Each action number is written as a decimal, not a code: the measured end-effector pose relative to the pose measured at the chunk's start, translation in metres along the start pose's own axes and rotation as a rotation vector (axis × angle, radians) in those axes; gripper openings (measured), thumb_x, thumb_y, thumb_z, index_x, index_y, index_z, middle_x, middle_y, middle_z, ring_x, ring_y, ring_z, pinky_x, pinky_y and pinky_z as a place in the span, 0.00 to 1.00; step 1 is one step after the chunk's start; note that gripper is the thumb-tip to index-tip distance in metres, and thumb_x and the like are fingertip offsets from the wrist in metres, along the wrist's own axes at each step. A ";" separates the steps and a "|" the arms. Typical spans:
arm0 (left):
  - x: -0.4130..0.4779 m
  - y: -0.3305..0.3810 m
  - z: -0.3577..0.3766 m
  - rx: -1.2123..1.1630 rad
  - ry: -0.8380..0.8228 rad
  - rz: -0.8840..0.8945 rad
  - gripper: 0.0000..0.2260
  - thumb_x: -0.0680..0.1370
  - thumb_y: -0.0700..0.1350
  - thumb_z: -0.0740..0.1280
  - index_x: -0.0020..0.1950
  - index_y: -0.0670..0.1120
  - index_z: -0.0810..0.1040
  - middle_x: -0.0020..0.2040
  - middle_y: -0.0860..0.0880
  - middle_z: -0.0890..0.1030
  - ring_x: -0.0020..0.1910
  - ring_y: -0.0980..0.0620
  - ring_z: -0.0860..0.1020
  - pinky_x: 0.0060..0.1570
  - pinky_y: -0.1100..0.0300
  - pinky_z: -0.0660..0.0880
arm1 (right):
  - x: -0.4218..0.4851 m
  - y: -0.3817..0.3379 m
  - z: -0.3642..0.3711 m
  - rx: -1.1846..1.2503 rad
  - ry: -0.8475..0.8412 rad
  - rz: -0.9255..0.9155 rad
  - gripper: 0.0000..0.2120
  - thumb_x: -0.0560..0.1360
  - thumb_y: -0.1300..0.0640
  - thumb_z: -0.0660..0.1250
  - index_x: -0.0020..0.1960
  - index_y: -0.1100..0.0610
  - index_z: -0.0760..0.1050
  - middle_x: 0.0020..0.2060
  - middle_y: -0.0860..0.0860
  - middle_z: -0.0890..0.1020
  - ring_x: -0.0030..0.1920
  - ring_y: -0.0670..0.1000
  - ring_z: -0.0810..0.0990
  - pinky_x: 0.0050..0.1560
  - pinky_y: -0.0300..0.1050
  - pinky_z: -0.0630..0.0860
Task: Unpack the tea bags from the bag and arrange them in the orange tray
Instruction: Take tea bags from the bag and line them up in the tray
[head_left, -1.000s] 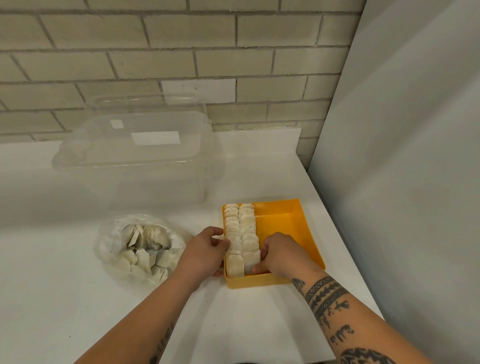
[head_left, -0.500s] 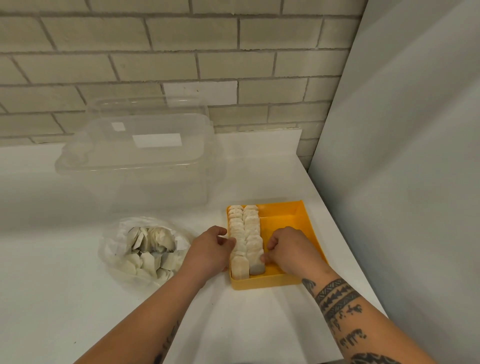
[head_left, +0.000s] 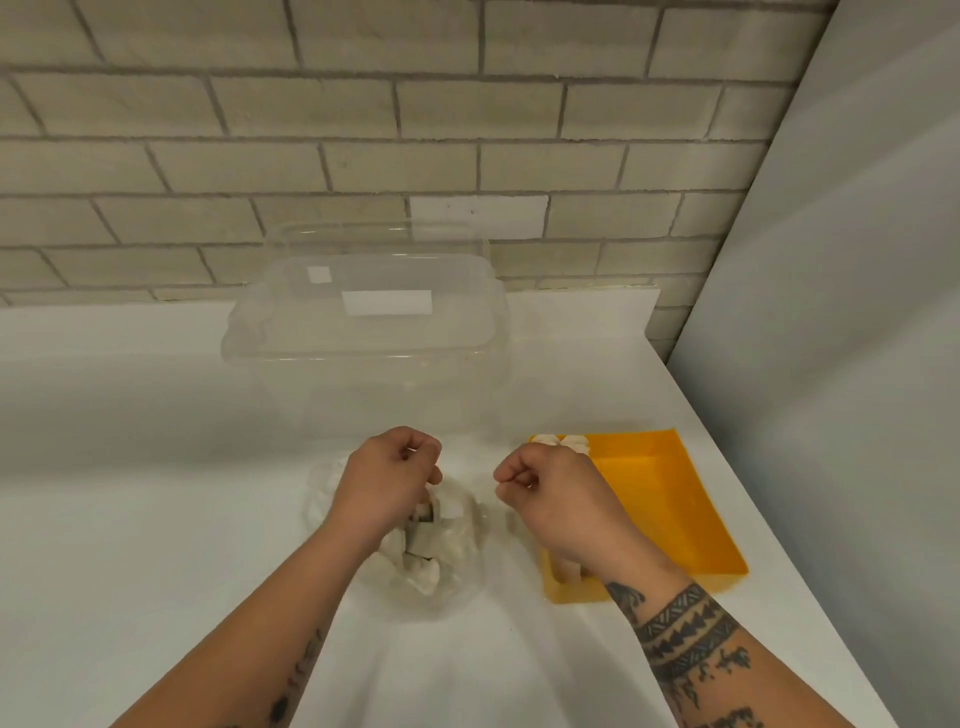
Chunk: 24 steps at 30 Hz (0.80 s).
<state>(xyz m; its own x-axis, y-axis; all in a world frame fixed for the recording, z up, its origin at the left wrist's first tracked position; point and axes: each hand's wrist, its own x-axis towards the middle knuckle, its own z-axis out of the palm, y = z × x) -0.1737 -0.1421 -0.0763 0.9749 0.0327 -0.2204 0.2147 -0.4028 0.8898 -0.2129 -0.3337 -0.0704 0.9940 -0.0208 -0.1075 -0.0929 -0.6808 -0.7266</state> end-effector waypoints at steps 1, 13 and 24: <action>0.002 -0.005 -0.012 -0.015 0.005 -0.019 0.05 0.80 0.47 0.66 0.48 0.50 0.82 0.37 0.51 0.85 0.30 0.52 0.80 0.29 0.58 0.75 | 0.001 -0.010 0.010 0.004 -0.020 -0.017 0.05 0.76 0.55 0.71 0.46 0.45 0.79 0.41 0.41 0.82 0.42 0.38 0.79 0.40 0.27 0.71; 0.002 -0.069 -0.062 -0.060 -0.070 -0.079 0.06 0.80 0.45 0.66 0.46 0.50 0.83 0.42 0.54 0.87 0.41 0.53 0.83 0.39 0.58 0.78 | 0.008 -0.045 0.124 -0.204 -0.249 0.087 0.14 0.77 0.48 0.68 0.34 0.51 0.73 0.31 0.45 0.75 0.36 0.49 0.75 0.37 0.43 0.71; 0.008 -0.048 -0.081 -0.282 -0.310 -0.068 0.08 0.80 0.43 0.67 0.57 0.49 0.82 0.53 0.46 0.86 0.50 0.49 0.85 0.54 0.54 0.82 | 0.021 -0.064 0.082 0.210 -0.093 0.198 0.10 0.77 0.52 0.71 0.39 0.56 0.78 0.33 0.50 0.80 0.34 0.49 0.78 0.38 0.43 0.74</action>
<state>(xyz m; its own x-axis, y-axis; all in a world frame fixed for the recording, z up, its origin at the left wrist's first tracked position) -0.1718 -0.0485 -0.0885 0.9031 -0.2436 -0.3536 0.3276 -0.1413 0.9342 -0.1905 -0.2305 -0.0817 0.9466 -0.0640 -0.3161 -0.3041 -0.5039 -0.8085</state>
